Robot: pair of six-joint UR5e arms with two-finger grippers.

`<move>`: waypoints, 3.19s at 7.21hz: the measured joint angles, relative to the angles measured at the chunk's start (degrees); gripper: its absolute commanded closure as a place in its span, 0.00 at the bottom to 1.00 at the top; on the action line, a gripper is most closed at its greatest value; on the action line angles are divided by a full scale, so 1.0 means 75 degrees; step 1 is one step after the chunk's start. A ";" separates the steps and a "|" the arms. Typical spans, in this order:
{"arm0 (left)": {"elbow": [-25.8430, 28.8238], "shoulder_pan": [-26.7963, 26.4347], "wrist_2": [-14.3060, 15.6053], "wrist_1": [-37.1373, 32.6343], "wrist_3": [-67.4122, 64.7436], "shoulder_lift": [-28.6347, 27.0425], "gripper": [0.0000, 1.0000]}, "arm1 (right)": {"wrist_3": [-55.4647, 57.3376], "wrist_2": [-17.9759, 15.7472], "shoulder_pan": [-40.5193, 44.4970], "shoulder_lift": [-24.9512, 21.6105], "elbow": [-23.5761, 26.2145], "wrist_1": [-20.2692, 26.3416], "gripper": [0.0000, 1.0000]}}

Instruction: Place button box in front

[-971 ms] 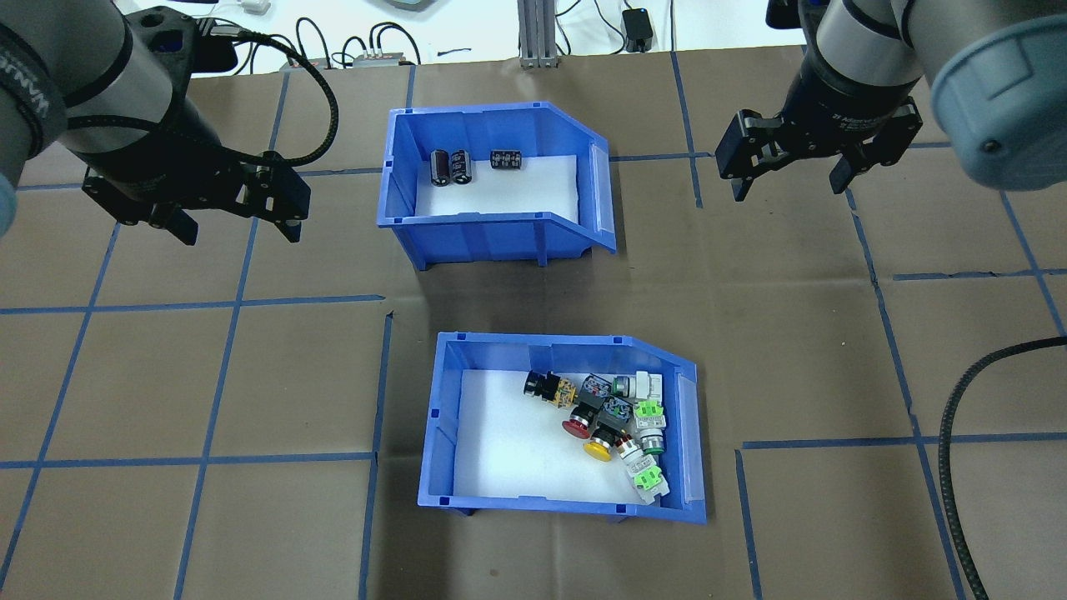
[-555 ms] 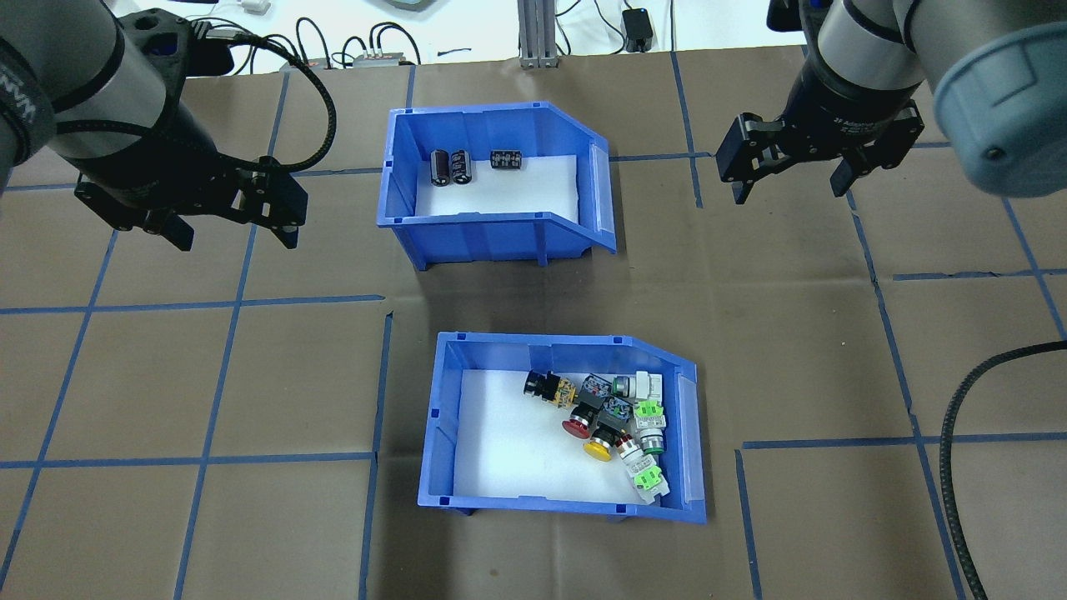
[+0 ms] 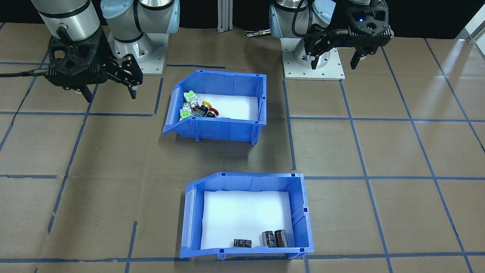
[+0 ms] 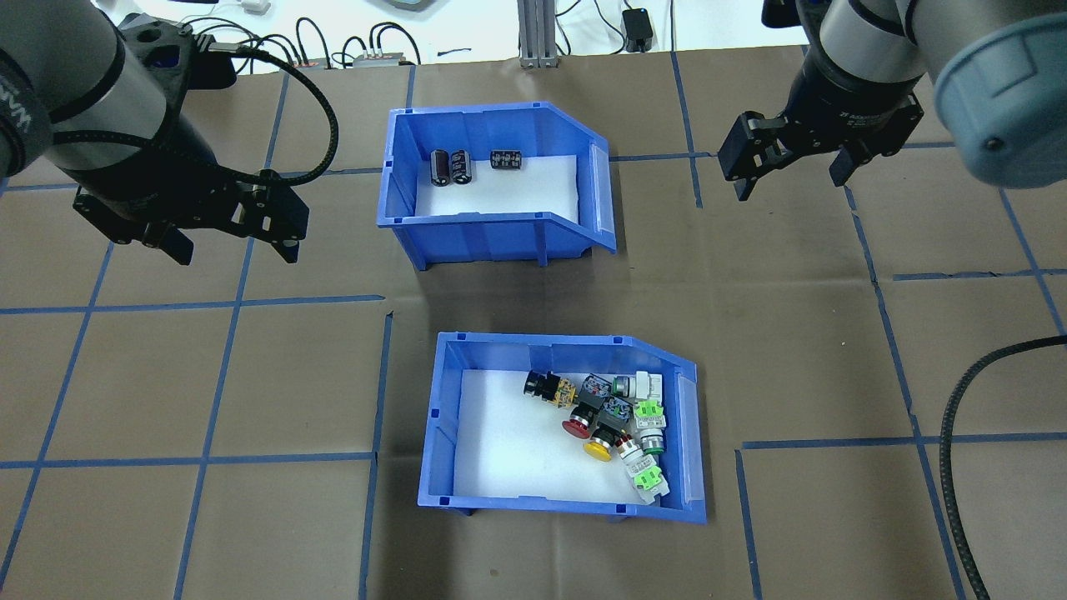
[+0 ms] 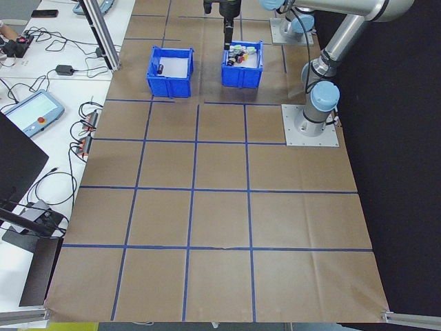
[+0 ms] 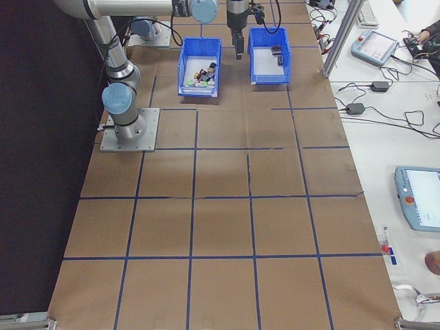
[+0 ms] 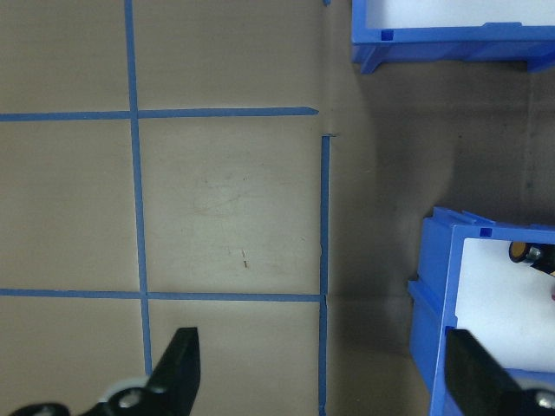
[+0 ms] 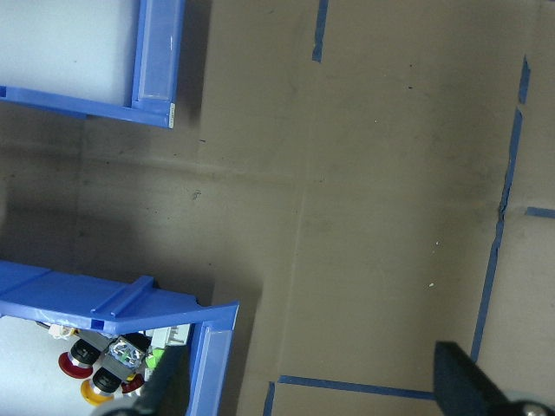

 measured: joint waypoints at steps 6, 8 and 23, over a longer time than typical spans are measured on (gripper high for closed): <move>-0.0428 -0.0409 -0.0422 -0.0222 -0.1177 -0.0129 0.00 | -0.3749 0.0540 0.0617 0.1735 -0.1355 -0.0066 0.00; -0.0571 -0.0850 -0.0870 -0.0188 -0.2326 -0.0116 0.00 | -0.4224 0.0577 0.1411 0.2440 -0.1667 -0.0463 0.00; -0.3652 -0.3578 -0.2056 0.2412 -1.5864 0.0013 0.01 | -0.6555 0.0051 0.4001 0.5634 -0.3807 -0.1110 0.00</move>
